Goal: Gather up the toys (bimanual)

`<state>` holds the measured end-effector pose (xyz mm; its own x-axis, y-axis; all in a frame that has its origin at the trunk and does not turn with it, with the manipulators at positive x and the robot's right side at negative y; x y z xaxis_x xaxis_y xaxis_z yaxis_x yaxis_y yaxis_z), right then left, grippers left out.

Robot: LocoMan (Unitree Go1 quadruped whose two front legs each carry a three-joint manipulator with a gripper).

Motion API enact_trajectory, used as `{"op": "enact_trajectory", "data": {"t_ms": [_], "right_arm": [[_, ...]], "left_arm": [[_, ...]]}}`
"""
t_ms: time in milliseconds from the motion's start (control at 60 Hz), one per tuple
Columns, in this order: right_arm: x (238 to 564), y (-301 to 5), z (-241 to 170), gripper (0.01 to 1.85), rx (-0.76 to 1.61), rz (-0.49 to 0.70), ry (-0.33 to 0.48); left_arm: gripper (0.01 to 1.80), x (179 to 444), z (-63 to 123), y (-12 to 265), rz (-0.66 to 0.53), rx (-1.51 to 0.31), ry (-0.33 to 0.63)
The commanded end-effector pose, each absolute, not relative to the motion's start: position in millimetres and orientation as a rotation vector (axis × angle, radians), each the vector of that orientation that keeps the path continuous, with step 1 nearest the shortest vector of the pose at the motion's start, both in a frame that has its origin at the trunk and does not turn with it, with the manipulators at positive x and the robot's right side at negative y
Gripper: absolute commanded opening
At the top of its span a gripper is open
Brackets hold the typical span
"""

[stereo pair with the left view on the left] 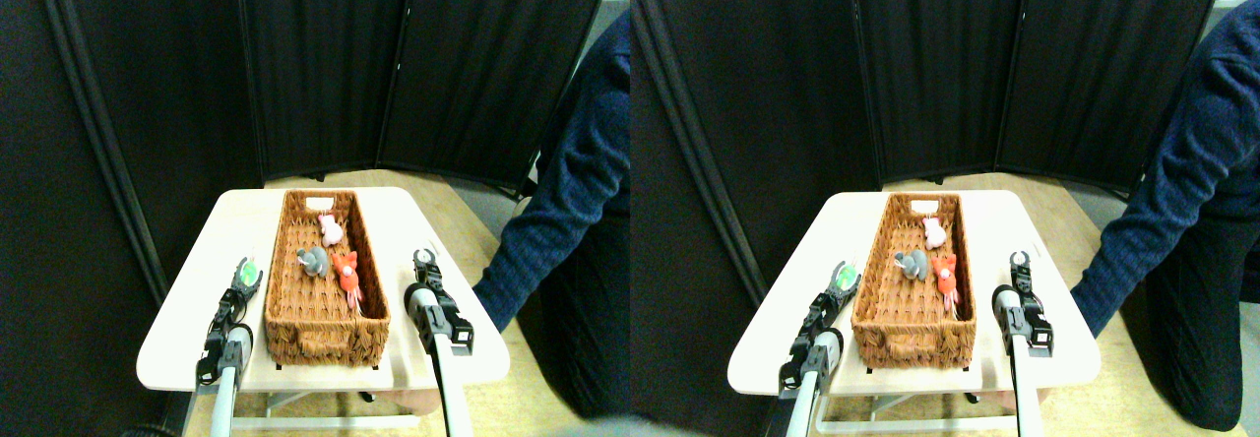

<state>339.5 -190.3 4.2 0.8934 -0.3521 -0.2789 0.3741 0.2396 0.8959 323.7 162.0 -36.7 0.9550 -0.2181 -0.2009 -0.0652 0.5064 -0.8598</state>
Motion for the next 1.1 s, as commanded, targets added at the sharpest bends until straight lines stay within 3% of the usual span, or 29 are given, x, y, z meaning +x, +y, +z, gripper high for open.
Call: {"op": "enact_trajectory", "data": {"t_ms": [17,283,633,900,1100], "right_arm": [[344,-188,7,0.01,1.237,-0.489,-0.007],[342,-189,6,0.01,1.232,-0.506,-0.013],[343,-195,3,0.01,1.232,-0.500,-0.023],[340,-196,3,0.01,1.239,-0.530,-0.042],[336,-198,3,0.01,1.254,-0.494,-0.039]], "left_arm": [[0.01,327,-31.1,158,-0.131,-1.018,0.290],[0.01,334,-8.2,160,-0.196,-0.971,0.268],[0.01,341,46.7,152,-0.305,-0.947,0.241],[0.01,344,93.4,119,-0.415,-0.990,0.246],[0.01,343,108.7,91,-0.501,-1.017,0.241]]}}
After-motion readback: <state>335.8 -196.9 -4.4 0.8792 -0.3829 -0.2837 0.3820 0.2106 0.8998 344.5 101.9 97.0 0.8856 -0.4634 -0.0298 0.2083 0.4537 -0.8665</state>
